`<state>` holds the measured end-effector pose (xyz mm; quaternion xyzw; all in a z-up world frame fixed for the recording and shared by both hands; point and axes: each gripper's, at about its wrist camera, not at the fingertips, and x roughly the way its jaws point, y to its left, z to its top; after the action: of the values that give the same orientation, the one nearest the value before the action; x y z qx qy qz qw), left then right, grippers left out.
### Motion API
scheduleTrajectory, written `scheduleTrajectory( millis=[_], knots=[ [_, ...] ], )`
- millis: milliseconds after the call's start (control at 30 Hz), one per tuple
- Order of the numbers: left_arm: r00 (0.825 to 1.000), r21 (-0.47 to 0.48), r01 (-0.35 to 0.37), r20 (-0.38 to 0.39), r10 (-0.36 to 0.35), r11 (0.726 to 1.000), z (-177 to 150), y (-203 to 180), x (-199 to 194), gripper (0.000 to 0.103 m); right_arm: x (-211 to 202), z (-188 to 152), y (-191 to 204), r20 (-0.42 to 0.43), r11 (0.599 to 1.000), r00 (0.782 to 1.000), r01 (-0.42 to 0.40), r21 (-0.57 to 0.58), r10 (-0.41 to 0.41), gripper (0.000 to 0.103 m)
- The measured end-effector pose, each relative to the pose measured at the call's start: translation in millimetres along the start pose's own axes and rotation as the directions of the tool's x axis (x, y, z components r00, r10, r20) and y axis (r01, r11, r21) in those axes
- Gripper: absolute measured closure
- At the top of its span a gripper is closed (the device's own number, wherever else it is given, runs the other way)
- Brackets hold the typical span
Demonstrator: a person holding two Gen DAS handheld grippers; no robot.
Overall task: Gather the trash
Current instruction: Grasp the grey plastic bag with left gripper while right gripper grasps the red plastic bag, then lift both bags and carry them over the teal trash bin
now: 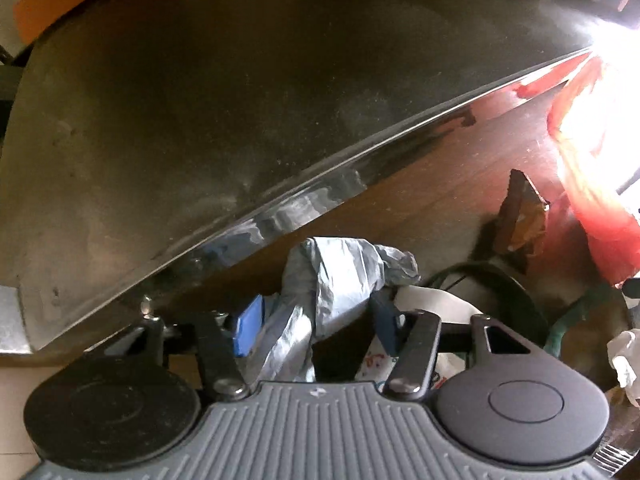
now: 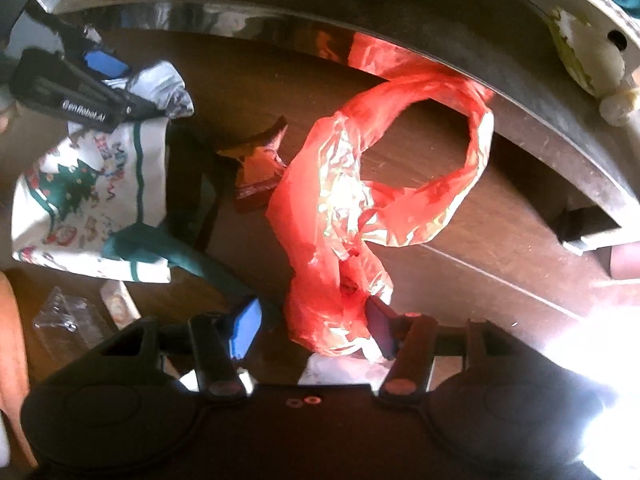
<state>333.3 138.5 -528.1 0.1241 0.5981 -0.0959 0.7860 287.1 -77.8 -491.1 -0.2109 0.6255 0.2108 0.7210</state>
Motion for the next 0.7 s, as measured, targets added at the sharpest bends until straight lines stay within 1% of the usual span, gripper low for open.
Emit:
scheduleTrajectory(
  millis=[133, 167, 200, 267, 333, 433, 533, 600, 700],
  knots=[
    [1.000, 0.015, -0.010, -0.007, 0.011, 1.000, 2, -4, 4, 0.058, 8, -1, 2, -0.024, 0.998, 0.998, 0.050, -0.030, -0.050, 0.049],
    [1.000, 0.013, -0.014, -0.006, 0.014, 1.000, 2, -5, 4, 0.059, 10, -1, 2, -0.027, 0.997, 0.998, 0.060, -0.039, -0.061, 0.052],
    [1.000, 0.009, -0.011, -0.005, 0.011, 1.000, 2, -5, 3, 0.059, 10, -1, 3, -0.028, 0.997, 0.998, 0.060, -0.044, -0.061, 0.060],
    [1.000, 0.010, -0.011, -0.004, 0.011, 1.000, 1, -7, 1, 0.062, 7, -2, 4, -0.027, 0.997, 0.998, 0.055, -0.048, -0.056, 0.065],
    [1.000, 0.002, -0.021, -0.008, 0.021, 1.000, 0, -6, 2, 0.064, 4, -3, 6, -0.034, 0.997, 0.998, 0.051, -0.056, -0.053, 0.074],
    [1.000, -0.022, -0.019, -0.004, 0.019, 1.000, -4, -9, -7, 0.065, -5, -6, 8, -0.038, 0.999, 0.999, 0.032, -0.037, -0.034, 0.081],
    [1.000, -0.017, -0.020, -0.007, 0.020, 1.000, -10, -10, -18, 0.065, -19, -8, 14, -0.031, 0.999, 0.999, 0.024, -0.022, -0.025, 0.084],
    [1.000, -0.009, -0.022, -0.009, 0.022, 1.000, -12, -11, -29, 0.065, -30, -8, 17, -0.035, 1.000, 0.999, 0.012, -0.012, -0.013, 0.084],
    [1.000, 0.012, -0.020, -0.005, 0.020, 1.000, -11, -15, -52, 0.065, -52, -7, 18, -0.013, 1.000, 1.000, 0.001, 0.011, -0.001, 0.085]
  ],
)
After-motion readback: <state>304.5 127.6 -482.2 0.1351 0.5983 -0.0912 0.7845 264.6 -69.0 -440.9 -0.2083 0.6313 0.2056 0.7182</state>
